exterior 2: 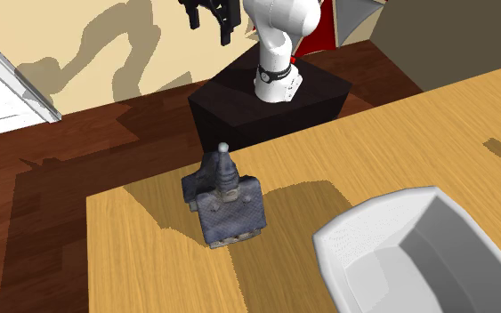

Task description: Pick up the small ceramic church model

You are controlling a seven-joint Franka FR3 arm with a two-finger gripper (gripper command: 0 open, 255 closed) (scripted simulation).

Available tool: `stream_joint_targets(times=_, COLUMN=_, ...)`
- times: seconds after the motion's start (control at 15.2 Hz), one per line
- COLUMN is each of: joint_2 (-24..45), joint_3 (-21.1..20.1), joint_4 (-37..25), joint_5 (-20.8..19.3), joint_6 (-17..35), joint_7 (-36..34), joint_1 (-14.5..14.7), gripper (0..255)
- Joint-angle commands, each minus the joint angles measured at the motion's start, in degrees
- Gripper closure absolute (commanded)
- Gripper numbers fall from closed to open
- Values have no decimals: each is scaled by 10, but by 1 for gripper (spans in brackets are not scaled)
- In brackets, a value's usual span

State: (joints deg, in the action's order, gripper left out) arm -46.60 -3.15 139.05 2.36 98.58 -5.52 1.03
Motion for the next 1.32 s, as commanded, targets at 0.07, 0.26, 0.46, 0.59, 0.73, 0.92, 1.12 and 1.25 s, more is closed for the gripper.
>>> stream_joint_targets(times=0.07, joint_2=19, joint_3=-5, joint_4=-15, joint_5=3, joint_6=7, joint_7=-1, joint_1=4, gripper=0)
stream_joint_targets(times=0.26, joint_2=74, joint_3=-22, joint_4=-63, joint_5=10, joint_6=23, joint_7=-4, joint_1=14, gripper=0)
stream_joint_targets(times=0.46, joint_2=127, joint_3=-38, joint_4=-116, joint_5=13, joint_6=35, joint_7=-8, joint_1=22, gripper=0)
stream_joint_targets(times=0.59, joint_2=163, joint_3=-49, joint_4=-153, joint_5=13, joint_6=40, joint_7=-10, joint_1=27, gripper=0)
stream_joint_targets(times=0.73, joint_2=198, joint_3=-60, joint_4=-192, joint_5=13, joint_6=43, joint_7=-13, joint_1=31, gripper=0)
stream_joint_targets(times=0.92, joint_2=251, joint_3=-77, joint_4=-254, joint_5=8, joint_6=44, joint_7=-19, joint_1=38, gripper=0)
stream_joint_targets(times=1.12, joint_2=305, joint_3=-94, joint_4=-321, joint_5=0, joint_6=39, joint_7=-25, joint_1=44, gripper=0)
stream_joint_targets(times=1.25, joint_2=342, joint_3=-106, joint_4=-369, joint_5=-9, joint_6=34, joint_7=-30, joint_1=49, gripper=0)
